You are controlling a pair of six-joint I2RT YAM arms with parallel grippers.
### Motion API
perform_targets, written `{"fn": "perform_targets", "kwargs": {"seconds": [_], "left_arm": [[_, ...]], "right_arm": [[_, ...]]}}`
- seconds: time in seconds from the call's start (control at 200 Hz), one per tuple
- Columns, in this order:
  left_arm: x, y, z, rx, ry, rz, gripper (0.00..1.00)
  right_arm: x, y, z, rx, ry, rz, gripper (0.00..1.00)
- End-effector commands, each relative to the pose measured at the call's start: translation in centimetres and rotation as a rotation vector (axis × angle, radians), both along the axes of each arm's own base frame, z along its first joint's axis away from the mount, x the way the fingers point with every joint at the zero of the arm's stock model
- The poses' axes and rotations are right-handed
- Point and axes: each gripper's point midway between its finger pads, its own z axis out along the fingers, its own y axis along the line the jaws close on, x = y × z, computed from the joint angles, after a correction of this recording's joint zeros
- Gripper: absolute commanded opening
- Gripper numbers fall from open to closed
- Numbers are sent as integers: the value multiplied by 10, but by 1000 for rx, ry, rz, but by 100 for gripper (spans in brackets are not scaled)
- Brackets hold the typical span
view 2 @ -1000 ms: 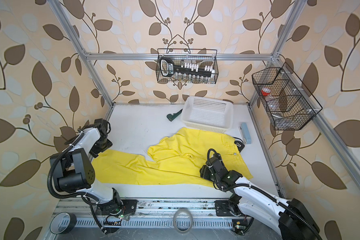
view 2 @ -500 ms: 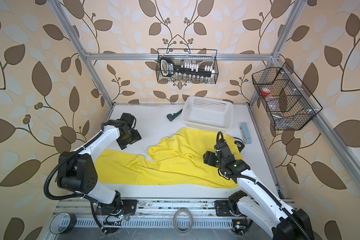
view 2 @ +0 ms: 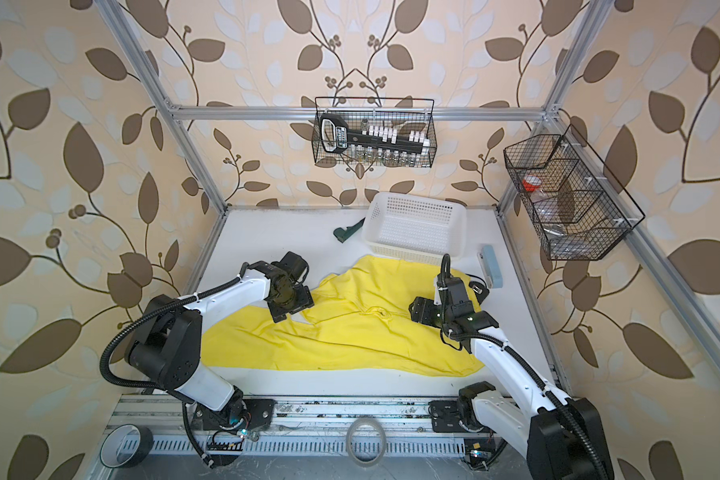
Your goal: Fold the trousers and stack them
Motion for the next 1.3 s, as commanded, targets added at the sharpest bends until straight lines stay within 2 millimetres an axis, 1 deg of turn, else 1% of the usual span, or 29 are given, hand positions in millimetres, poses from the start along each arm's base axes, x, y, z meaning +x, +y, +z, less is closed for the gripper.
{"fn": "perform_targets", "kwargs": {"seconds": [0.0,0.125,0.17,0.215,0.27,0.365,0.445,0.48,0.59,0.69,0.8,0.875,0.96,1.005,1.085,1.13,1.17,1.22,1.294], "left_arm": [[3,-11,-6,-14,-5,13,76],[-2,-9,-27,15,32,4,68],[-3,-9,-33,22,42,2,62],[0,-10,-34,17,37,-2,54],[4,-12,-32,12,28,-4,44],[11,-17,-23,8,0,-23,23],[16,-7,-11,77,-19,-43,4],[20,-3,-1,105,-34,-55,1],[32,2,44,153,-109,-104,1],[39,15,91,240,-176,-157,1],[47,36,139,377,-260,-201,2],[54,54,169,496,-318,-226,2],[65,73,198,662,-372,-256,3],[71,82,211,760,-386,-278,4],[83,91,226,888,-385,-302,5],[88,87,226,889,-380,-319,6],[92,77,218,835,-374,-344,7],[94,59,203,746,-358,-388,7],[97,33,180,717,-349,-446,8]], "right_arm": [[-4,11,-8,24,4,47,85],[-7,13,-15,23,14,49,84],[-8,12,-18,13,22,50,84],[-9,12,-19,2,24,51,84],[-10,12,-21,-8,26,53,84],[-13,11,-29,-21,39,49,84],[-16,9,-37,-36,53,45,84],[-17,9,-41,-43,61,43,84],[-22,6,-55,-78,89,29,84],[-25,-3,-67,-120,128,-6,84],[-28,-9,-77,-148,157,-36,82],[-29,-13,-79,-166,159,-46,82],[-30,-16,-79,-172,166,-63,82],[-31,-16,-80,-170,169,-68,82],[-34,-17,-80,-171,169,-72,82],[-35,-17,-80,-169,168,-73,82],[-36,-17,-80,-165,169,-74,82],[-37,-17,-79,-159,168,-77,81],[-38,-16,-79,-155,165,-80,81]]}}
